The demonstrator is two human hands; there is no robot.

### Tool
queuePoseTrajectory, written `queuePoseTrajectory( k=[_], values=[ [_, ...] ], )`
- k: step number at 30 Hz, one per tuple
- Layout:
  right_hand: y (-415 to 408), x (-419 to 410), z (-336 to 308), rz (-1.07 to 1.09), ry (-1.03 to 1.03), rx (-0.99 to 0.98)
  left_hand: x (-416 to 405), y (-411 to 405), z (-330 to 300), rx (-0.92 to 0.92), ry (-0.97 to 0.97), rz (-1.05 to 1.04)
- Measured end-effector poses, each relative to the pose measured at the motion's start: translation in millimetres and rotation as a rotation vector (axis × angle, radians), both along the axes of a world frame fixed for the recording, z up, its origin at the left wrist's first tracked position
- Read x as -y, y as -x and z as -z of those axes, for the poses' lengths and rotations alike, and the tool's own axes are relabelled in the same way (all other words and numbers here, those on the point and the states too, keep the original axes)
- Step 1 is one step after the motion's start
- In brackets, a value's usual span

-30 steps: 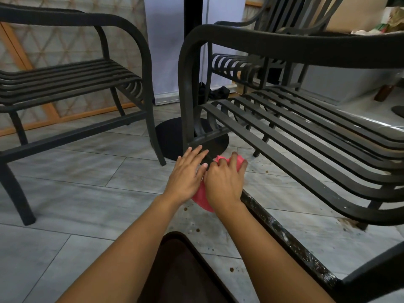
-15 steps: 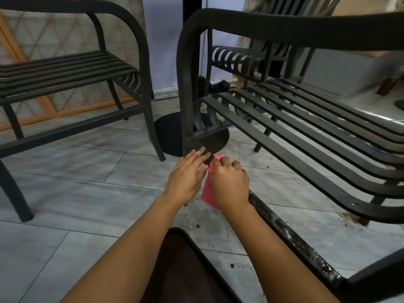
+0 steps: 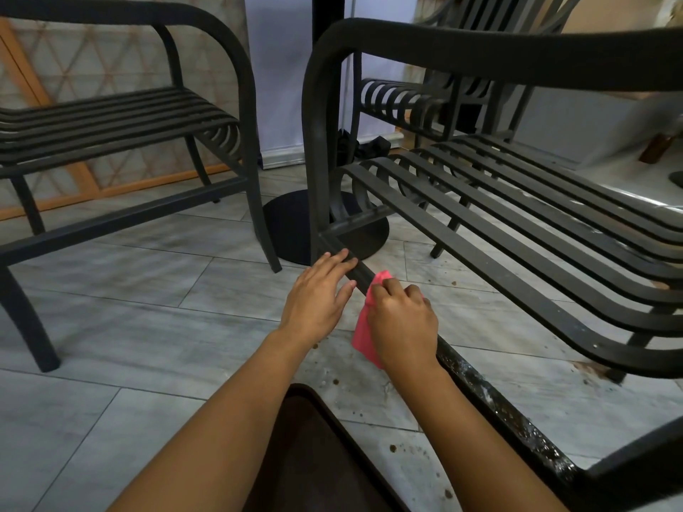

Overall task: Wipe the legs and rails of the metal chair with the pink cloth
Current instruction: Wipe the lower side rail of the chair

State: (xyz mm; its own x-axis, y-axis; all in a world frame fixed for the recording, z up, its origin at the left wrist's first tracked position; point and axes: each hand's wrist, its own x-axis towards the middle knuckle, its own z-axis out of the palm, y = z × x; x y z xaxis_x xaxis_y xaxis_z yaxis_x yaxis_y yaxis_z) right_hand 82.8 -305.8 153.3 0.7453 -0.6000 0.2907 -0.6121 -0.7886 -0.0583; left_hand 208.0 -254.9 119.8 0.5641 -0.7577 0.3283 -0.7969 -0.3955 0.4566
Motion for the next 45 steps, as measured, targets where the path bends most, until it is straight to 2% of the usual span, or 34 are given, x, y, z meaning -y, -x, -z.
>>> queuePoseTrajectory(
  k=[12,16,23,28,33,45],
  values=[
    [21.8,-3.0,-3.3,0.015,0.008,0.023,2.0,16.4,-11.1,-0.048,-0.065,-0.061],
    [31.4,-2.1,-14.3,-0.053,-0.075,0.087,1.4,26.9,-16.5,-0.028,-0.063,-0.019],
    [49.9,1.4,-14.2,-0.007,-0.110,0.249,11.0,31.2,-19.3,0.011,-0.026,0.074],
    [29.9,3.0,-12.1,-0.015,-0.071,0.237,12.0,33.1,-13.6,0.003,-0.035,0.077],
    [23.6,2.3,-5.6,0.008,-0.030,0.075,11.9,33.4,-12.7,0.003,-0.022,0.063],
    [29.4,0.9,0.9,0.045,0.037,0.103,11.0,34.5,-12.9,-0.040,-0.010,0.040]
  ],
)
